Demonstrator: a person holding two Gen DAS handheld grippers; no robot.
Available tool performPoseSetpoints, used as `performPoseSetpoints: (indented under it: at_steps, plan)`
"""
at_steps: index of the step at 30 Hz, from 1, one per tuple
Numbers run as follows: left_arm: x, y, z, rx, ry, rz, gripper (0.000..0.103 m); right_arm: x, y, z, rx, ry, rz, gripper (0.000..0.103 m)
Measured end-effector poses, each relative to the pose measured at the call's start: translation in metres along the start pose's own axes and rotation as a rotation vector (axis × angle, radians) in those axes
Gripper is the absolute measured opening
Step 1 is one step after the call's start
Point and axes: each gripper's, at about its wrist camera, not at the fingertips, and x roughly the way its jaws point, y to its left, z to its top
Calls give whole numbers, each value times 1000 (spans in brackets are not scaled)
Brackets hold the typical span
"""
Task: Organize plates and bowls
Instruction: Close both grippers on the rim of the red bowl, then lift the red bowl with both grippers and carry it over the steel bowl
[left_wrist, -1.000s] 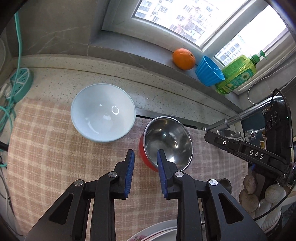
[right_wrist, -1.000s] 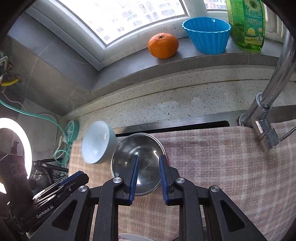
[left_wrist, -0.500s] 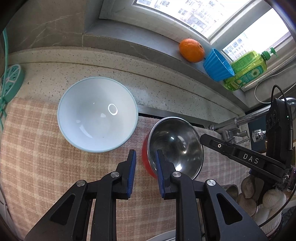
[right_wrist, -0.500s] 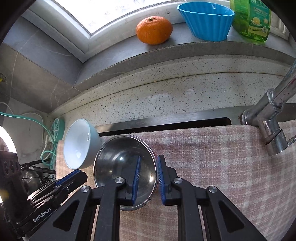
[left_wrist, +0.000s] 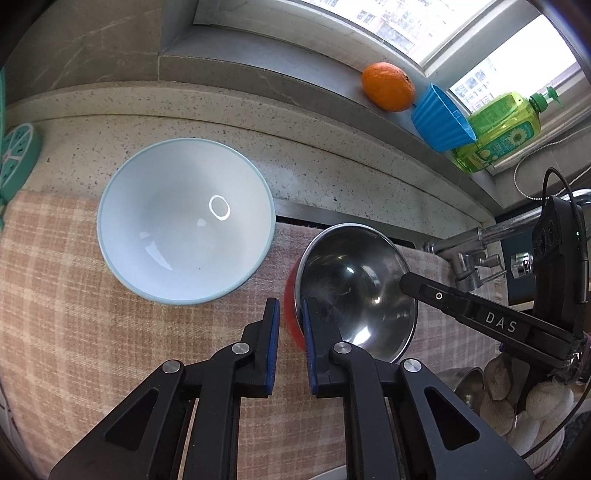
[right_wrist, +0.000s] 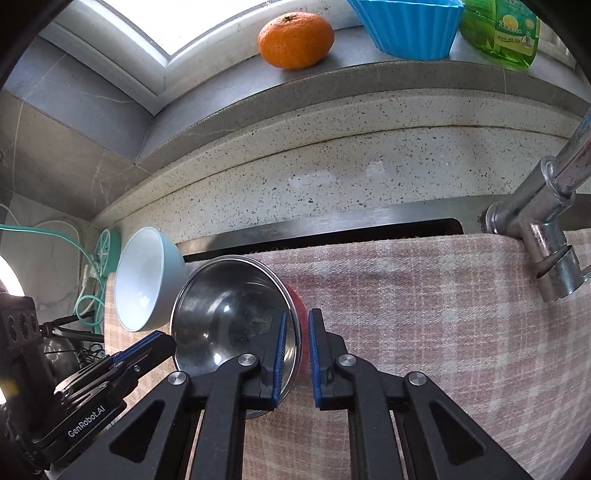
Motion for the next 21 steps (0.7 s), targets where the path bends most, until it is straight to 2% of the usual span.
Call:
performPoseSetpoints:
  at_steps: [8, 21]
  plan:
    - [4, -1, 1, 2, -1, -7, 5, 0, 1, -1, -4, 1, 10, 5]
    - [-2, -4, -2, 17, -20, 9, 4, -6, 3, -7, -5, -7, 13, 5]
